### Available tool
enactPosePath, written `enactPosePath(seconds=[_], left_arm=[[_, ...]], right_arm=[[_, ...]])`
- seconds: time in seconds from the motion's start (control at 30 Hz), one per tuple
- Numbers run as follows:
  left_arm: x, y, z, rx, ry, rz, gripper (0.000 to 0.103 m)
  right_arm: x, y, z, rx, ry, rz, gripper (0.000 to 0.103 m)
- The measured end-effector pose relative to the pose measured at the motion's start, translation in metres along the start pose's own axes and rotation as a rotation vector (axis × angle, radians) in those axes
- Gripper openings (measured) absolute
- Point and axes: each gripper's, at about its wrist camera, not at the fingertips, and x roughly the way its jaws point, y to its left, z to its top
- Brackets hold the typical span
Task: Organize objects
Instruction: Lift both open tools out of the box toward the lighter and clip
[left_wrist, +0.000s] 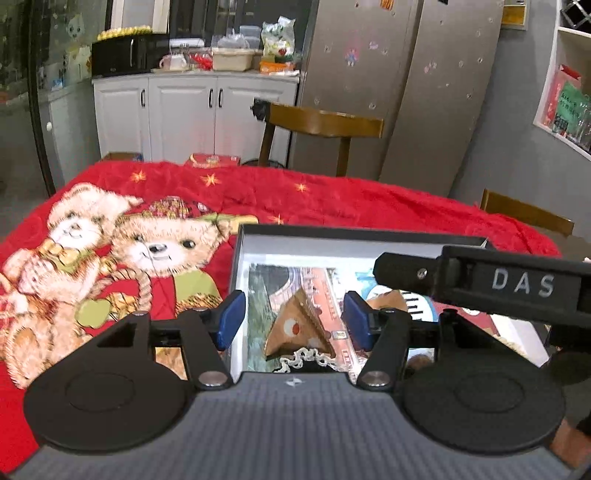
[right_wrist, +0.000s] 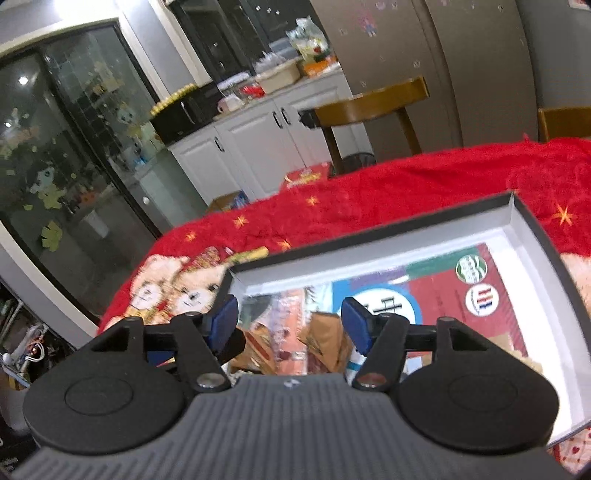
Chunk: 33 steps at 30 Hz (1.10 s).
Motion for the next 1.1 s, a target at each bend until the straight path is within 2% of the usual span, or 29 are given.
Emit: enactPosePath(seconds=[0.17, 0.3, 0.4, 0.53, 0.7, 0.8, 0.97, 1.1], left_arm=[[-0.036, 0.003, 0.006, -0.017, -0.065, -0.016, 0.065], [-0.071, 0.002, 0.004, -0.011, -0.110, -0.043, 0.066], [-0.098, -0.001, -0.001, -0.004, -0.160, -0.061, 0.074], [-0.131, -0.012, -0.011, 0.035, -0.205, -0.103, 0.074], [-0.170, -0.024, -0.031, 0.075, -0.261, -0.118, 0.075], [-0.186, -0.021, -0.049, 0.066, -0.266, -0.122, 0.075], [-0.193, -0.017, -0.083, 0.084, -0.266, -0.069, 0.075], [-0.176, -0.011, -0.107, 0.004, -0.230, 0.004, 0.075]], right_arm=[[-0.030, 0.010, 0.006, -0.049, -0.093, 0.008, 0.077], [-0.061, 0.011, 0.006, -0.056, -0.131, 0.019, 0.077], [-0.090, 0.011, 0.002, -0.079, -0.172, -0.003, 0.077], [-0.132, 0.010, -0.007, -0.088, -0.251, -0.020, 0.083], [-0.171, 0.009, -0.026, -0.093, -0.294, -0.019, 0.084], [-0.182, 0.007, -0.043, -0.093, -0.293, 0.006, 0.084], [-0.177, 0.004, -0.072, -0.092, -0.288, 0.005, 0.084], [-0.158, 0.001, -0.089, -0.118, -0.264, 0.006, 0.084]])
